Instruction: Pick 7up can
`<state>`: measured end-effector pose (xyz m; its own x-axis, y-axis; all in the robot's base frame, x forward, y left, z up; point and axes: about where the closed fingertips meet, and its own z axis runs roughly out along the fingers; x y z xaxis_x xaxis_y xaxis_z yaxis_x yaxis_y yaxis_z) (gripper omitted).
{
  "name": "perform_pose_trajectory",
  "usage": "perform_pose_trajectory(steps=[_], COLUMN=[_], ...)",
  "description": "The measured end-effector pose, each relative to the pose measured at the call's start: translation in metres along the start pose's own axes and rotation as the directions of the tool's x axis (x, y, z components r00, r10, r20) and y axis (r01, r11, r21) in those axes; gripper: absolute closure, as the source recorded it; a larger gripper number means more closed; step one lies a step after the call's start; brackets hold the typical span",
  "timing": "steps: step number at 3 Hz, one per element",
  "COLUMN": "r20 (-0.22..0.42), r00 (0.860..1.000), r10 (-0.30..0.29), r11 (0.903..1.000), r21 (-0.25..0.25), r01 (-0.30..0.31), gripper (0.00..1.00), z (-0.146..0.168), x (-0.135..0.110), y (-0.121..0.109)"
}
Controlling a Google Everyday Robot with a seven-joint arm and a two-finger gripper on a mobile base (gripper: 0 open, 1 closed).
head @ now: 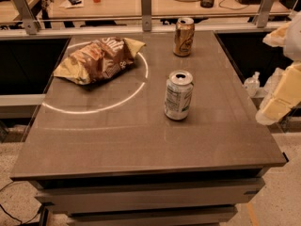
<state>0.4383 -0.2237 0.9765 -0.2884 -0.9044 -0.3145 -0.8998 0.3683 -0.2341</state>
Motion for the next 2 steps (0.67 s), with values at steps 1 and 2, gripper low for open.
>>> perform_pose_trajectory(steps=[1, 2], r20=[0.171, 0.334], r00=[0.971, 0.917], r10=[0.17, 0.216], r11=[0.9841, 0.9671], r21=[0.023, 0.056], r01=[-0.176, -0.248], gripper=[0.0, 0.0], z=[0.008, 0.024], x=[0.031, 0.054], y=[0.004, 0.009])
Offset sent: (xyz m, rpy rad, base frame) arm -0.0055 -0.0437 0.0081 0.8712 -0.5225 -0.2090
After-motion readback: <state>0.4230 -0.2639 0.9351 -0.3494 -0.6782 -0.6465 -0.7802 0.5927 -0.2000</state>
